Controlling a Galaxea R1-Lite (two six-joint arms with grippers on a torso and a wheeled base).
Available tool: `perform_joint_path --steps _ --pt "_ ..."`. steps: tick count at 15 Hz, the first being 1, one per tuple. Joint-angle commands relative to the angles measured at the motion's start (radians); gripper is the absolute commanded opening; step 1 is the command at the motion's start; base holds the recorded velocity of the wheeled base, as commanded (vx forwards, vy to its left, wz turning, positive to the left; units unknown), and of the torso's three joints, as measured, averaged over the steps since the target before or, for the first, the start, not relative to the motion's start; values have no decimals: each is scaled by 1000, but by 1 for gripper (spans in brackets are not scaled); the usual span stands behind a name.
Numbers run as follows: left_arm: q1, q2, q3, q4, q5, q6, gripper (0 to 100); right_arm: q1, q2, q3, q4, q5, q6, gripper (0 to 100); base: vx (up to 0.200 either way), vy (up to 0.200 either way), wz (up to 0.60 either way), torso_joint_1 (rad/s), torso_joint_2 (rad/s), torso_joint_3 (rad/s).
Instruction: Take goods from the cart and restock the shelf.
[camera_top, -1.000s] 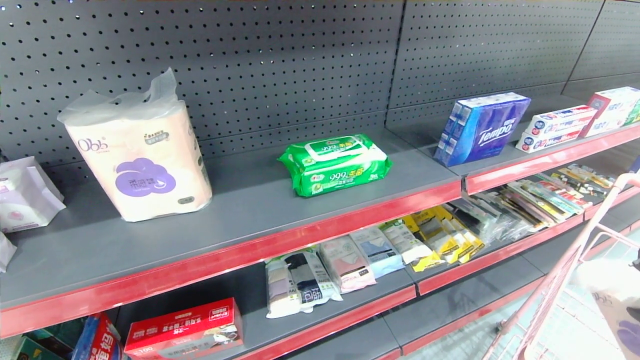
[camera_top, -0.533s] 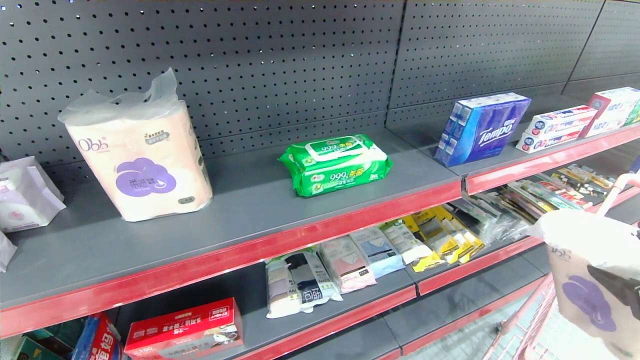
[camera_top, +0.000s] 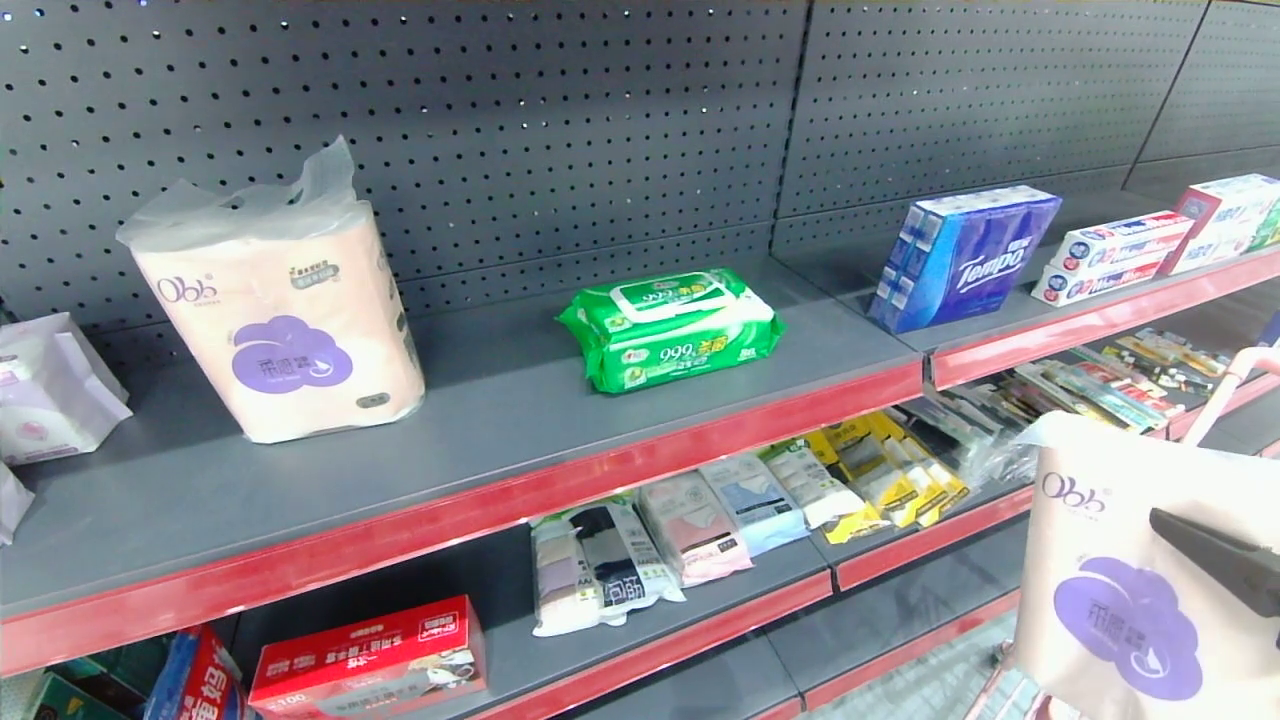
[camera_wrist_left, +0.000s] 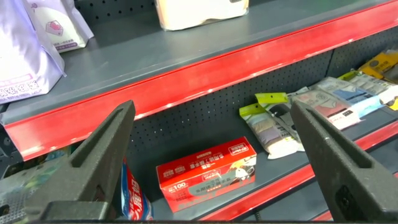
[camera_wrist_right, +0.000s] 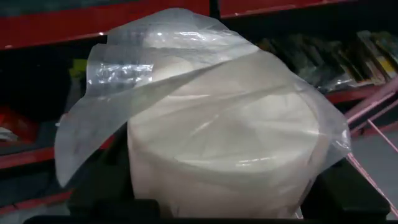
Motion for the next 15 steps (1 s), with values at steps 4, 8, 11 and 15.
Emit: perform_joint_path --steps 4,8,11,15 --pt "0 0 1 0 0 1 100 17 -2 -5 0 66 -34 0 0 0 0 0 0 0" --pt "0 0 -1 0 0 1 100 11 0 3 0 57 -76 0 0 0 0 0 0 0" --pt "0 0 -1 0 0 1 100 11 0 4 0 49 -99 0 0 0 0 0 0 0" --pt "0 0 -1 0 0 -1 100 10 -2 19 0 41 -99 0 0 0 0 0 0 0"
